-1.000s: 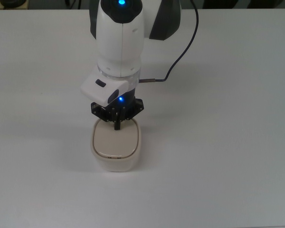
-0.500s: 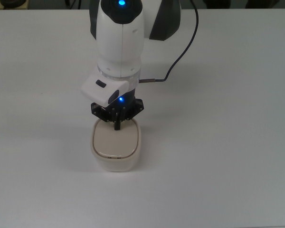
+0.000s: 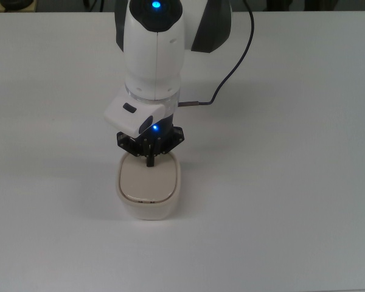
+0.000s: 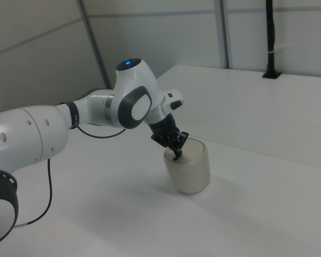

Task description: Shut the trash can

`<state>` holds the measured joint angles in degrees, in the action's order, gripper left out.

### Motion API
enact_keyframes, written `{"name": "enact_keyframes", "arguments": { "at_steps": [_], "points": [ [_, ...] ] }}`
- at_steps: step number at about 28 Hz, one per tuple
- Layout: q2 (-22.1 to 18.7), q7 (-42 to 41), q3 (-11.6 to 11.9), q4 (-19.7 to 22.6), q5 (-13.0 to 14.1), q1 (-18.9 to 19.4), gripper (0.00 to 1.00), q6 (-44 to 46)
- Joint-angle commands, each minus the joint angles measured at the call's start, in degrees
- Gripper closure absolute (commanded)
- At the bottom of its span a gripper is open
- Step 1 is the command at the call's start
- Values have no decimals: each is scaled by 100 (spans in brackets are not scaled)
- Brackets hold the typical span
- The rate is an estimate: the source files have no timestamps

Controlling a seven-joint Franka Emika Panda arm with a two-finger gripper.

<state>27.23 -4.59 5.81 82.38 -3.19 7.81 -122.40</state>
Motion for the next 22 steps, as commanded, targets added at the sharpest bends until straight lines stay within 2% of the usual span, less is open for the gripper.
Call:
{"name": "enact_keyframes", "arguments": {
  "at_steps": [1, 10, 12, 16, 17, 20, 21, 22],
  "points": [
    [19, -112, -18, 130, -16, 19, 100, 14],
    [-183, -7, -9, 16, 37, -25, 100, 58],
    [-253, 81, 34, 15, 168, -34, 97, 67],
    [-437, 230, 70, 15, 222, -42, 64, 75],
    [-551, 257, 78, 15, 222, -60, 43, 189],
    [-683, 257, 78, 7, 222, -104, 5, 461],
    [-727, 257, 78, -19, 222, -104, 0, 541],
    [-763, 257, 78, -55, 213, -104, 0, 620]
  ]
}}
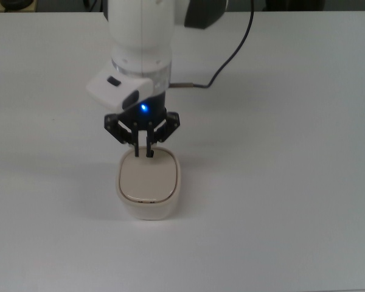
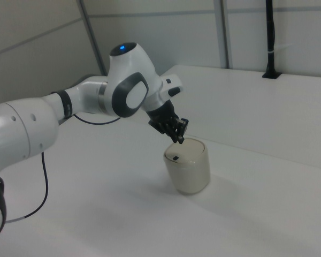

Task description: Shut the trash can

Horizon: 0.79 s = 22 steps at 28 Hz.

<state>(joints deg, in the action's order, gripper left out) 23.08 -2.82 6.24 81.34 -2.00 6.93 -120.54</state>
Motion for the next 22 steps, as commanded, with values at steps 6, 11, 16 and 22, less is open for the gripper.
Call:
{"name": "enact_keyframes", "arguments": {
  "at_steps": [6, 11, 16, 22],
  "points": [
    [-471, 80, 44, -22, 95, -34, 0, 979],
    [-480, 80, 36, -101, 95, -34, 0, 1444],
    [-489, 71, 44, -224, 77, -34, 0, 1893],
    [-638, 71, 44, -233, 51, -43, 0, 2148]
  ]
}}
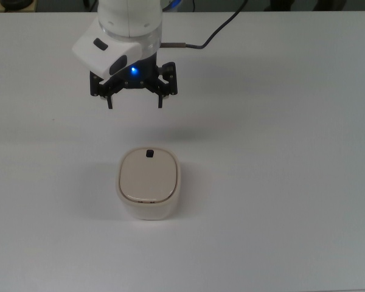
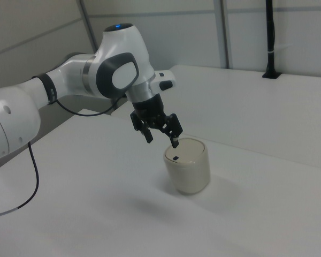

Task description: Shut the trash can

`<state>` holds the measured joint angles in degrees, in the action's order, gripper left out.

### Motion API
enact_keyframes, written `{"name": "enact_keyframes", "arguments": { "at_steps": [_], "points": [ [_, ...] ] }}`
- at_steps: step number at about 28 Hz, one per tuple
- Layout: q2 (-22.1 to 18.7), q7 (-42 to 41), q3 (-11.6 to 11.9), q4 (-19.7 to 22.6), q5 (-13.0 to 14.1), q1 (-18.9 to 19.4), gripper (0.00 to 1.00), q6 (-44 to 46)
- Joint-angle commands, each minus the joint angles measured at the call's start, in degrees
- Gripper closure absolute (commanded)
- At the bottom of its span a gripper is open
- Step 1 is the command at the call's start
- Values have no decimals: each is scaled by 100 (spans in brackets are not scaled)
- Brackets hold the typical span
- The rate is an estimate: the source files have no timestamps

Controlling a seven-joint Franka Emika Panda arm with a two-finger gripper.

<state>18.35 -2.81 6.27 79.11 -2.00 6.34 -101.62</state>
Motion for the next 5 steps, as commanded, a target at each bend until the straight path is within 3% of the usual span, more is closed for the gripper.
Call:
{"name": "enact_keyframes", "arguments": {
  "at_steps": [1, 5],
  "points": [
    [-200, 70, 41, -10, 51, 16, 0, 309],
    [-209, 70, 50, -10, 51, 16, 0, 362]
  ]
}}
